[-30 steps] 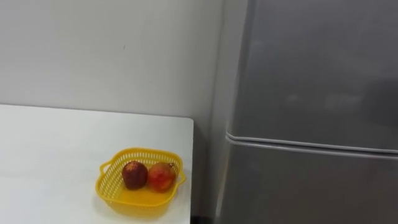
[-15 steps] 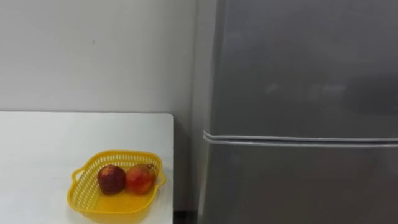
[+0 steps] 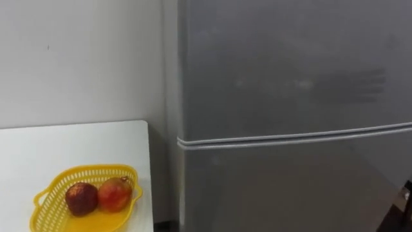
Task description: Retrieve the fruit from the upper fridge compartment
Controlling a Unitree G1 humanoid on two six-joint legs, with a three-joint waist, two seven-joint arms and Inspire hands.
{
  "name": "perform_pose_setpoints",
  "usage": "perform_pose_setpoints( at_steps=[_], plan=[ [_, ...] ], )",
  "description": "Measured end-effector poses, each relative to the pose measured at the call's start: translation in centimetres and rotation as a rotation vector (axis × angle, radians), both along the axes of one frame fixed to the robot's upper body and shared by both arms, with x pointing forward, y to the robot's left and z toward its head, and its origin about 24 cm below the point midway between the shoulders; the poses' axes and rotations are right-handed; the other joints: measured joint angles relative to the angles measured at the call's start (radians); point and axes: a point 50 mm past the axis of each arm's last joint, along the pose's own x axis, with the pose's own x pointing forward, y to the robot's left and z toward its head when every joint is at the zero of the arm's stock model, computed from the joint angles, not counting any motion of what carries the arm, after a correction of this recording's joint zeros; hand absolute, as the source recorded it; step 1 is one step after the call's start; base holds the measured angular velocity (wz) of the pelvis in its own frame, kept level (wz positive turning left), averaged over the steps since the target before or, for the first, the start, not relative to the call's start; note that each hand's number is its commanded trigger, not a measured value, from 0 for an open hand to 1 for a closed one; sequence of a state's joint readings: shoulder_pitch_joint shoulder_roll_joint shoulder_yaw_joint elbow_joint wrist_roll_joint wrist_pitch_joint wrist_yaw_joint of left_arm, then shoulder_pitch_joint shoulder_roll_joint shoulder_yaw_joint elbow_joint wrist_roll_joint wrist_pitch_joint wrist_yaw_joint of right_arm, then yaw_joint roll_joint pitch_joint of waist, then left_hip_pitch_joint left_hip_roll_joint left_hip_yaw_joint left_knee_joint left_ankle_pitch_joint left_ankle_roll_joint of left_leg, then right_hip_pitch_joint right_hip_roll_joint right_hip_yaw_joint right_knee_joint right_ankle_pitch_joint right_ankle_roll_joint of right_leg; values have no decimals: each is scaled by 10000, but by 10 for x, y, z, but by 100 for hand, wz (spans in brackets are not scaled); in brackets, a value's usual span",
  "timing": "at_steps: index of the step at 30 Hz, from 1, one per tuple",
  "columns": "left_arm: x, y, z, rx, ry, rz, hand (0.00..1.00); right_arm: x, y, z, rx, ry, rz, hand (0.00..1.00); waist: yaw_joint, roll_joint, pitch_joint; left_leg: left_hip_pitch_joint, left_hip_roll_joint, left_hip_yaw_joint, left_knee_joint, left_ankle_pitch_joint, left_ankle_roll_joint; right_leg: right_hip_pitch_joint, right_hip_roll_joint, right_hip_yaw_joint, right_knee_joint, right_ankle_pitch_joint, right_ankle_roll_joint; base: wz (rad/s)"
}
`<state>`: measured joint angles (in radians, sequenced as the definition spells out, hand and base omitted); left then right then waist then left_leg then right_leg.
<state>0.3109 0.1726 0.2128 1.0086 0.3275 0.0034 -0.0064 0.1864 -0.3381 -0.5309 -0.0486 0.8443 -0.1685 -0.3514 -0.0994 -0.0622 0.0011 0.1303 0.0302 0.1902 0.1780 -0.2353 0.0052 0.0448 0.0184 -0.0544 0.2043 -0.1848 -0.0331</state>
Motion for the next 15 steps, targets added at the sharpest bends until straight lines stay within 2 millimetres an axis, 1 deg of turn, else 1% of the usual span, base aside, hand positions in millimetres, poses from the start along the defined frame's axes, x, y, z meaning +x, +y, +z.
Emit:
perform_pose_setpoints(
  at_steps=[1, 2, 3, 4, 5, 6, 7, 8, 10, 11, 12, 13, 14, 15],
  plan=[
    [-2, 0, 0, 37, 50, 23, 0, -2, -2, -10, 87, 536, -229, 0, 18, 18, 5, 25, 3, 18, -59, 0, 0, -34, -3, 12, -14, -3, 1, -9],
    [-3, 0, 0, 39, 118, 52, 0, -4, -2, -22, 131, 1126, -435, 0, 13, 83, -19, 9, 5, 16, -104, 0, 0, -77, 4, 9, -8, -2, 5, 0],
    [-4, 0, 0, 45, 152, 64, 0, -6, -2, -29, 115, 1490, -548, 0, 10, 83, -14, -2, 5, 15, -104, 0, 0, -93, 8, 10, -7, 2, 10, 5],
    [-6, 1, 0, 68, 201, 85, 0, -14, -2, -44, -120, 2462, -721, 0, -24, 89, -25, -12, 0, -12, -105, 0, 0, -89, 6, -24, -3, 5, 15, 8],
    [-9, 1, 0, 149, 311, 108, 0, -21, -1, -64, -245, 3654, -710, 0, -25, 92, -34, 32, -1, -19, -110, 0, 0, -17, 5, -27, 1, 4, 16, 8],
    [-12, 1, 0, 210, 378, 120, 0, -24, 1, -76, -152, 4250, -662, 0, 10, 88, -33, 45, 1, -17, -109, 0, -1, 34, 7, -26, -1, 4, 16, 0],
    [-16, 1, 0, 253, 521, 168, 0, -33, 6, -100, 181, 5392, -616, 0, 82, 78, -59, 129, 3, -5, -106, 0, 0, 82, -4, -9, 1, 1, 12, -4],
    [-17, 1, 0, 241, 597, 173, 0, -39, 9, -111, 397, 5916, -613, 0, 128, 84, -61, 161, 4, 1, -104, 0, 0, 101, -15, -17, 6, 0, 11, -4],
    [-20, -1, -1, 182, 793, 160, 0, -62, 20, -155, 1368, 7967, -554, 0, 189, 100, -64, 151, 6, -21, -97, 0, -1, 107, -22, -22, -10, 0, 11, 3],
    [-21, -2, -2, 165, 827, 132, 0, -70, 23, -165, 1563, 8555, -534, 0, 216, 105, -67, 154, 7, -22, -95, 0, -1, 113, -24, -31, -6, 0, 11, 6],
    [-22, -3, -2, 119, 894, 95, 0, -81, 27, -179, 2007, 9369, -490, 0, 258, 141, -68, 141, 1, -27, -95, 0, -1, 130, -28, -17, 2, -1, 11, 4],
    [-25, -5, -2, 65, 1016, 109, 0, -91, 31, -189, 2368, 9904, -504, 0, 277, 190, -66, 156, -9, -43, -98, 0, 0, 168, -38, -10, 2, -10, 23, 5],
    [-28, -5, -3, 26, 1133, 144, 0, -99, 34, -197, 2622, 10364, -511, 0, 284, 235, -58, 202, -13, -48, -99, 0, 0, 248, -44, -13, -5, -27, 38, 5],
    [-29, -5, -3, 16, 1178, 165, 0, -103, 36, -201, 2724, 10602, -501, 0, 282, 247, -59, 226, -15, -48, -98, 0, 0, 255, -47, -15, -10, -33, 41, 6]
  ],
)
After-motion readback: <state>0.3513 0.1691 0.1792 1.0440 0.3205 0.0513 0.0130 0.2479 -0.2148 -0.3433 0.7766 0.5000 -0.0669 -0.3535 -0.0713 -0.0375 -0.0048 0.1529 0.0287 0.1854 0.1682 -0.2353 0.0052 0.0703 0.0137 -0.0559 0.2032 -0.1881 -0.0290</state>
